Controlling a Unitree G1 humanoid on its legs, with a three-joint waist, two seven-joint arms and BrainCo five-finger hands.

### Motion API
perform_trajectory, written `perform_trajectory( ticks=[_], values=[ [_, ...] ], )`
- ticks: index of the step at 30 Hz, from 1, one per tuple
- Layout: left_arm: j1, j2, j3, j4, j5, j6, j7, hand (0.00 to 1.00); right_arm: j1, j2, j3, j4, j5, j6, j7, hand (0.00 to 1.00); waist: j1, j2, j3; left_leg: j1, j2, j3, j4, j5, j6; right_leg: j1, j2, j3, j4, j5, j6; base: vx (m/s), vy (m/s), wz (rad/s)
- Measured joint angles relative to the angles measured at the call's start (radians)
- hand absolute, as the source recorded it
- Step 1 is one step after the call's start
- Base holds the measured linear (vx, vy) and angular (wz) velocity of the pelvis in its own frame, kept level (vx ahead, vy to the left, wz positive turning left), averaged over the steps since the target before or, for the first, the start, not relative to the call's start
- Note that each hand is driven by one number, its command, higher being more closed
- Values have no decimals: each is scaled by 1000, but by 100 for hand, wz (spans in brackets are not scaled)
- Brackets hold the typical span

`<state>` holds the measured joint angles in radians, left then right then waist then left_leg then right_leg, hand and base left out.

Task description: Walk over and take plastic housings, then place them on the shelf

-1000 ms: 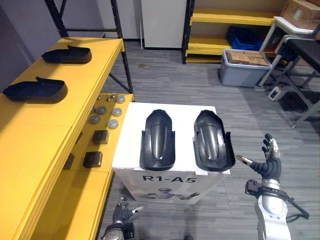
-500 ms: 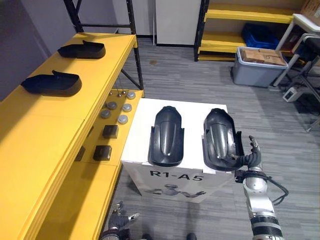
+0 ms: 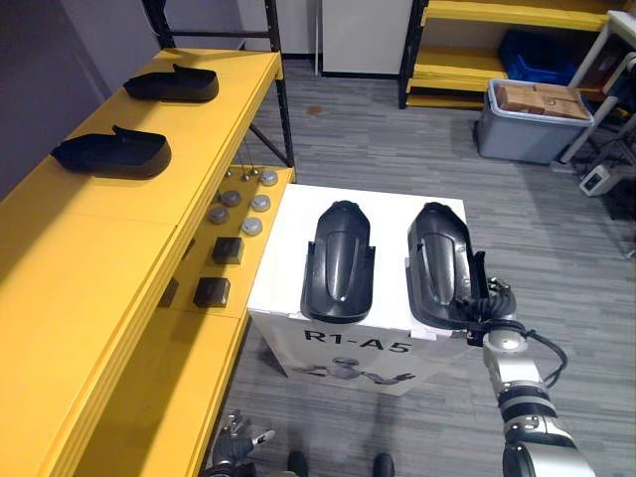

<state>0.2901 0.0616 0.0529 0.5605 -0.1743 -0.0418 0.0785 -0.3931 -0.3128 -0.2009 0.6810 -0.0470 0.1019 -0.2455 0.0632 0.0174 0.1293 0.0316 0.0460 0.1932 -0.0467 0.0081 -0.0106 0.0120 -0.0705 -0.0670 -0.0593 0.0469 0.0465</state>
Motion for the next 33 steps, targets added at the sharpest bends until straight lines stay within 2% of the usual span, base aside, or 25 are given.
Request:
perform_trajectory(
  ticks=[5,9,14,16,17,20,26,33],
  values=[
    [-2,-1,0,-17,0,0,1,0,34,-2,-5,-33,25,0,1,100,-14,4,10,28,5,-5,-18,0,-1,21,6,-2,-3,0,-1,16,-7,1],
    [-2,-18,14,-107,1,1,4,0,170,53,-2,-254,9,-1,16,100,-23,2,16,27,5,-13,-18,0,-1,24,6,-5,-2,1,-1,0,2,5],
    [4,-39,26,-269,3,-4,9,0,329,126,-35,-520,-69,-1,8,100,-27,2,16,26,3,-38,-14,0,0,33,0,-25,0,0,0,-14,6,13],
    [15,-54,39,-337,2,-7,11,0,364,156,-35,-623,-105,-3,3,100,-38,1,17,27,2,-40,-11,0,-1,39,-1,-26,-2,0,0,0,0,0],
    [22,-55,38,-372,2,-10,12,0,376,174,-34,-671,-123,-7,-1,100,-46,1,18,31,2,-41,-9,0,-1,42,-2,-26,-2,0,0,-36,7,4],
    [26,-59,29,-479,1,-21,12,0,426,219,-29,-815,-163,-30,-12,100,-47,-1,19,32,3,-42,-1,-2,-3,48,-2,-26,-5,-1,1,-46,5,1],
    [29,-57,-87,-670,-25,-62,6,0,484,251,110,-975,-222,-89,-9,100,-47,-1,19,42,3,-39,9,-6,-8,62,-5,-27,-4,-10,6,-31,0,-1],
    [-11,-48,-208,-702,-157,-65,-1,0,484,251,271,-979,-328,-105,11,100,-45,0,18,42,1,-42,10,-5,-8,63,-5,-29,-3,-10,6,3,1,1]
  ],
)
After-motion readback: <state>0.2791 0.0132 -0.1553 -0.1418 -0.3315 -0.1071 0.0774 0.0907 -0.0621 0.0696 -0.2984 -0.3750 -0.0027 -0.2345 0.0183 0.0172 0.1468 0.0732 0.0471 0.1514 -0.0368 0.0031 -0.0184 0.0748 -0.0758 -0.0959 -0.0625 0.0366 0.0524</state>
